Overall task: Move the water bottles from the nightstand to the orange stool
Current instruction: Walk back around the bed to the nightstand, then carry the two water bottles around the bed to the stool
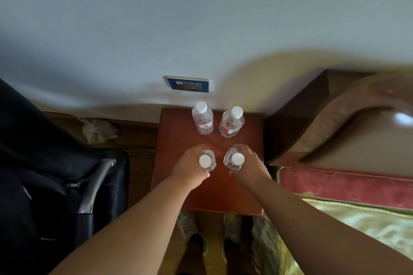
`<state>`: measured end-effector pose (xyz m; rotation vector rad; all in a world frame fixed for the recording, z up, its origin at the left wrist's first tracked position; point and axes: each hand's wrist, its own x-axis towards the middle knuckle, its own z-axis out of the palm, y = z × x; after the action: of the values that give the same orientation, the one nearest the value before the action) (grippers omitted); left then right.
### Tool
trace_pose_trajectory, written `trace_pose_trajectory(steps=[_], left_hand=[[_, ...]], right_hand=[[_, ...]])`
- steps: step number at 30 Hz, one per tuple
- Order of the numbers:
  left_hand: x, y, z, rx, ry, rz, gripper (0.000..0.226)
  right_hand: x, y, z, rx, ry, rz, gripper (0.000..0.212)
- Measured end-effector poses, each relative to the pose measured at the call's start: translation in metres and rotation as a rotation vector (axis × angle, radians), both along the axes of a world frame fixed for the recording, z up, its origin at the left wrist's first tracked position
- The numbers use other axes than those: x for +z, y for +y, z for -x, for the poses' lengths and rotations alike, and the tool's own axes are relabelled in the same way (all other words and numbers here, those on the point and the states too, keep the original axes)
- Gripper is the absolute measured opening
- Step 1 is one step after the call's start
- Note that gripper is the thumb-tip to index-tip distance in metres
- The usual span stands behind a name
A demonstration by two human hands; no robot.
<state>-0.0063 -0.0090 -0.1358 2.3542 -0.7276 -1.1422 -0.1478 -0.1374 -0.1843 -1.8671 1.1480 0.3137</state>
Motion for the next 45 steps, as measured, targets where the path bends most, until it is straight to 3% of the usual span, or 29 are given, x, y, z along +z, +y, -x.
trace_pose_trajectory(steps=[3,6,11,19,25,32,38,45], left_hand=[[0.003,-0.001,0.001,0.025,-0.008,-0.010,0.049],[0.007,0.005,0.007,0.012,-0.037,-0.028,0.038],[0.043,0.021,0.015,0.099,-0.115,0.067,0.066],[0.202,0.031,0.017,0.110,-0.315,0.325,0.066],[0.321,0.039,0.032,0.149,-0.408,0.483,0.068],[0.435,0.060,0.058,0.251,-0.499,0.595,0.064],[0.487,0.084,0.075,0.319,-0.585,0.621,0.071],[0.502,0.134,0.075,0.433,-0.625,0.612,0.069]], right_hand=[[0.006,0.001,-0.003,-0.001,-0.002,0.039,0.052],[0.020,0.002,0.003,0.002,0.008,0.040,0.050],[0.071,0.008,0.016,-0.058,-0.060,0.066,0.048],[0.220,0.009,0.029,-0.180,-0.363,0.227,0.052],[0.358,-0.002,0.040,-0.038,-0.516,0.232,0.040],[0.486,0.007,0.057,0.143,-0.714,0.246,0.046],[0.525,0.020,0.056,0.245,-0.827,0.372,0.054],[0.539,0.055,0.035,0.309,-0.878,0.380,0.051]])
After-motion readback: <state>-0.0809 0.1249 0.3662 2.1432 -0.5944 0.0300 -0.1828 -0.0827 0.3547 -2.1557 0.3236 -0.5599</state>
